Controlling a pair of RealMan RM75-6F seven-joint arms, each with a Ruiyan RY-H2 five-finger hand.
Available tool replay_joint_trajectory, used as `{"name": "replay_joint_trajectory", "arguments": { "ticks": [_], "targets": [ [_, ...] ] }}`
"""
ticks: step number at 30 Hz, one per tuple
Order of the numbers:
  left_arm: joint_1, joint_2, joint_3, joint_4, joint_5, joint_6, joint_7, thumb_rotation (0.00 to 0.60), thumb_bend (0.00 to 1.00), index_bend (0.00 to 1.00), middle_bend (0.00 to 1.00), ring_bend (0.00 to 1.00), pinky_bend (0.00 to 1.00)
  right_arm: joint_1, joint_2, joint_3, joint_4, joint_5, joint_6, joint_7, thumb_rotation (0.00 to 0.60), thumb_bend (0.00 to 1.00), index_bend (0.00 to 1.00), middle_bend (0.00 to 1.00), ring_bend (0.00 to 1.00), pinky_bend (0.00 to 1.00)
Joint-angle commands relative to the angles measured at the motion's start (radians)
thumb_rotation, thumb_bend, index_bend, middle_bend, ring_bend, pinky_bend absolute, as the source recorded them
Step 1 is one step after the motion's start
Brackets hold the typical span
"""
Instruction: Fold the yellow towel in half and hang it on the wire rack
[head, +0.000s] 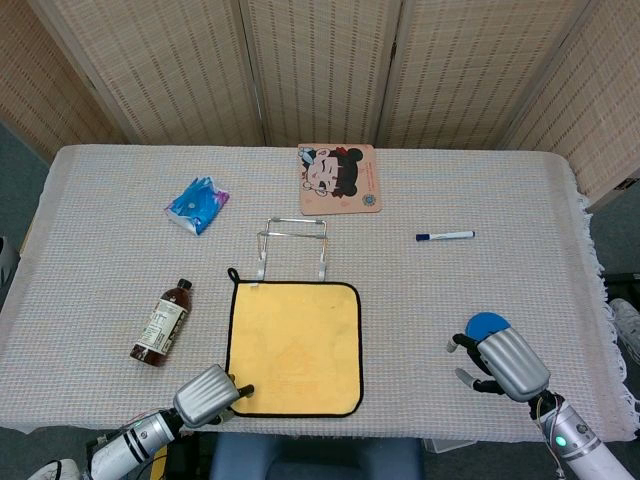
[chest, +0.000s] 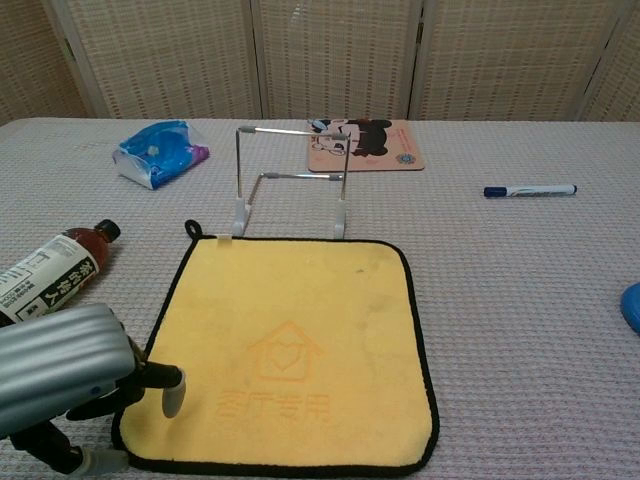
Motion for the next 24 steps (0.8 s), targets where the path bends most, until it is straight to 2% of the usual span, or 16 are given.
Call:
{"name": "replay_joint_trajectory", "arguments": {
  "ticks": [1,15,24],
  "targets": [
    [-0.006,-0.012,0.000,0.001,-0.010,-0.004,-0.001,0.600,0.25,0.46,0.93,0.76,0.91,-0.002,0.000,-0.001,0.005,0.001,0.006,0.004,0.600,0.30,0.43,0.90,0.93,0.99],
    [-0.011,-0.030,-0.008,0.003,-0.067,0.008,0.009,0.600,0.25,0.52,0.95,0.78,0.92,0.007,-0.011,-0.007,0.031,0.005,0.004,0.032,0.600,0.31,0.43,0.90,0.93,0.99],
    [0.007,-0.022,0.010,-0.002,-0.094,0.015,0.039,0.600,0.25,0.48,0.95,0.78,0.92,0.010,-0.015,-0.011,0.036,0.006,0.005,0.038,0.600,0.31,0.43,0.91,0.93,0.99]
  ]
}}
